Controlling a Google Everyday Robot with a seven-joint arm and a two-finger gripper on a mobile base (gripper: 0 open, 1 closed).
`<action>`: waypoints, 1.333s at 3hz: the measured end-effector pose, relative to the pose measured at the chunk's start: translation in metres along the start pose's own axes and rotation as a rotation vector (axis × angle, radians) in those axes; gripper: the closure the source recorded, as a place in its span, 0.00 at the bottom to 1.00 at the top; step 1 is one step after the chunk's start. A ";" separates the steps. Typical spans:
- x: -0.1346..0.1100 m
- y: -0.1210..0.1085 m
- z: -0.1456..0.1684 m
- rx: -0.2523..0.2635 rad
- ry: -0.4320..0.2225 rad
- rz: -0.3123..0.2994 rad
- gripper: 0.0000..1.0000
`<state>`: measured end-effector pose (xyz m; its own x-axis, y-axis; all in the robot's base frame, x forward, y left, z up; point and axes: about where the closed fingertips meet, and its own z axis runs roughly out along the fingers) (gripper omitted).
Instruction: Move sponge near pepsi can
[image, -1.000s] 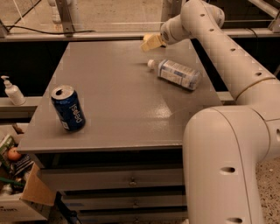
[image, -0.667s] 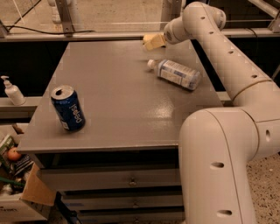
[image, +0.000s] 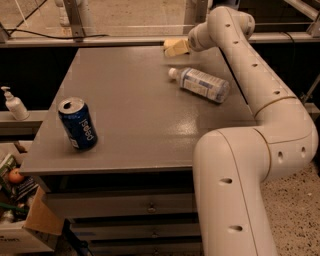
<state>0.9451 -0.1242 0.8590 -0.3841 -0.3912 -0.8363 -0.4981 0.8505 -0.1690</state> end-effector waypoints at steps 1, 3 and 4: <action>0.004 0.003 0.010 -0.005 0.015 0.013 0.00; 0.013 0.008 0.023 -0.015 0.044 0.018 0.40; 0.019 0.004 0.024 -0.006 0.058 0.023 0.64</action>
Offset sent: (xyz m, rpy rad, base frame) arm 0.0441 0.0008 -0.0055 0.0047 0.0535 0.0035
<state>0.9541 -0.1204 0.8298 -0.4398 -0.3918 -0.8081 -0.4936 0.8572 -0.1470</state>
